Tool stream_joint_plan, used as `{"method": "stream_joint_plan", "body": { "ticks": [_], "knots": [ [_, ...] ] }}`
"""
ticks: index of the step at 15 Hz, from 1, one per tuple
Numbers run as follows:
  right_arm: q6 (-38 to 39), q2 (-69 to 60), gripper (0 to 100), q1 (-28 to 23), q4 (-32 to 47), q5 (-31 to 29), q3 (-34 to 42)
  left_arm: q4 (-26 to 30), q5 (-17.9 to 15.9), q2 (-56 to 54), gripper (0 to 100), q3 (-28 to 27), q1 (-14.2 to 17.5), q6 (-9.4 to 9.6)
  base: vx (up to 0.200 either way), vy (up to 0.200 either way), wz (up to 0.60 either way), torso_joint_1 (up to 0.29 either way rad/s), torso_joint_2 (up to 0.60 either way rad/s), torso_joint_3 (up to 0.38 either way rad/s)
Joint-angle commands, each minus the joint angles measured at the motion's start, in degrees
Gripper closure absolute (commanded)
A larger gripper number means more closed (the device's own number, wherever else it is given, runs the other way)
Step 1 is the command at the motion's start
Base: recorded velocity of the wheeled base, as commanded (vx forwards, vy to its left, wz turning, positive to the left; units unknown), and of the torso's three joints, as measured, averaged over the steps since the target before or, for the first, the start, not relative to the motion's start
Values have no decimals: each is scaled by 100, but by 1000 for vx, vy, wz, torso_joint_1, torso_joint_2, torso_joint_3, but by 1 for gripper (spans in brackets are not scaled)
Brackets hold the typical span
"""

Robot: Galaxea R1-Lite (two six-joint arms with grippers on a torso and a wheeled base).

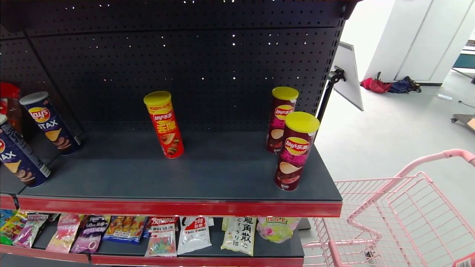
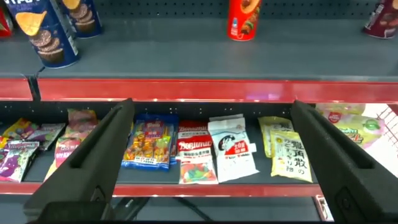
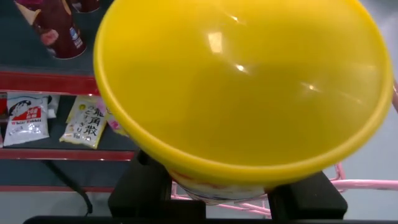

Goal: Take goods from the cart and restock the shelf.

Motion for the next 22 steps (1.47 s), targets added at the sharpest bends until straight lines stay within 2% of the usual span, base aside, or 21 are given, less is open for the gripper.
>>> {"method": "stream_joint_plan", "body": {
  "ticks": [1, 16, 22],
  "knots": [
    [-3, -259, 100, 2, 4, 1, 128, 1, 1, 5, 0, 0, 6, -4, 0, 200, 0, -7, -2, 7],
    [-3, -294, 100, 2, -14, 1, 154, 1, 1, 5, 0, 0, -2, -4, 0, 200, 0, 1, 4, 3],
    [-12, -303, 100, 19, -14, 18, 154, 1, 1, 5, 0, 0, -2, -4, 0, 0, 0, 0, 0, 0]
  ]
}}
